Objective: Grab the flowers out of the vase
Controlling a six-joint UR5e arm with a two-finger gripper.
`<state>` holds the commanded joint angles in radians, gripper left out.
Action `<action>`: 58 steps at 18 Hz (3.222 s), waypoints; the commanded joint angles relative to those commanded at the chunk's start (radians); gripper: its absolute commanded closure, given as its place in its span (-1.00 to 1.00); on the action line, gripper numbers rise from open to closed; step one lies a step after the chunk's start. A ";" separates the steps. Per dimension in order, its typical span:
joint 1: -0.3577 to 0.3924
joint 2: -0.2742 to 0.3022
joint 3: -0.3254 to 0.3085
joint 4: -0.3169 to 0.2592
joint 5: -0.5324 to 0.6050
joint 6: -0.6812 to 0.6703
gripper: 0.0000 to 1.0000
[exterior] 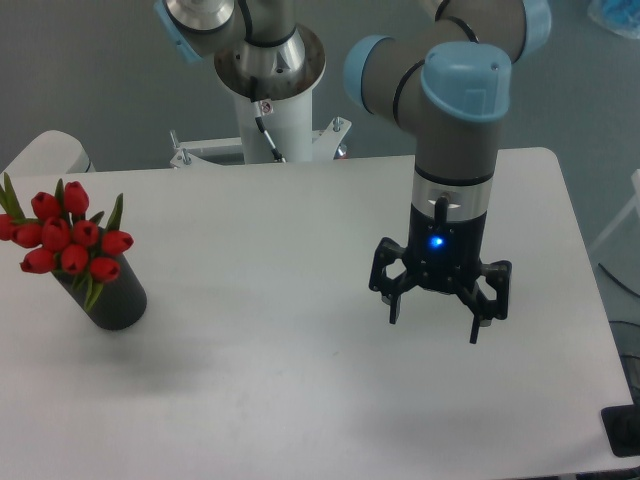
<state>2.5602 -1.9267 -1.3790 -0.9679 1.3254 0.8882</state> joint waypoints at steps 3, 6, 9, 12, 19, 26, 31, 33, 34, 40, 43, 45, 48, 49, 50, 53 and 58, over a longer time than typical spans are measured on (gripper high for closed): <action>0.000 0.002 -0.020 0.012 -0.002 0.002 -1.00; 0.002 0.003 -0.023 0.014 -0.003 0.002 -1.00; 0.000 0.009 -0.041 0.018 -0.003 -0.015 -1.00; 0.000 0.024 -0.066 0.037 -0.005 -0.031 -1.00; -0.058 0.124 -0.207 0.112 0.000 -0.069 -1.00; -0.123 0.351 -0.503 0.115 -0.122 0.110 -1.00; -0.141 0.462 -0.675 0.107 -0.265 0.149 -1.00; -0.167 0.465 -0.710 0.109 -0.360 0.083 -1.00; -0.175 0.469 -0.719 0.115 -0.408 -0.001 -1.00; -0.187 0.554 -0.813 0.121 -0.500 -0.160 -1.00; -0.204 0.529 -0.818 0.121 -0.508 -0.039 -1.00; -0.244 0.487 -0.796 0.123 -0.503 0.073 -1.00; -0.300 0.434 -0.759 0.121 -0.503 0.152 -1.00; -0.304 0.428 -0.755 0.121 -0.502 0.150 -1.00; -0.305 0.428 -0.755 0.121 -0.500 0.149 -1.00; -0.307 0.426 -0.753 0.130 -0.511 0.147 -0.94; -0.307 0.399 -0.756 0.132 -0.511 0.106 -0.96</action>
<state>2.2534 -1.5278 -2.1353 -0.8361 0.8145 0.9941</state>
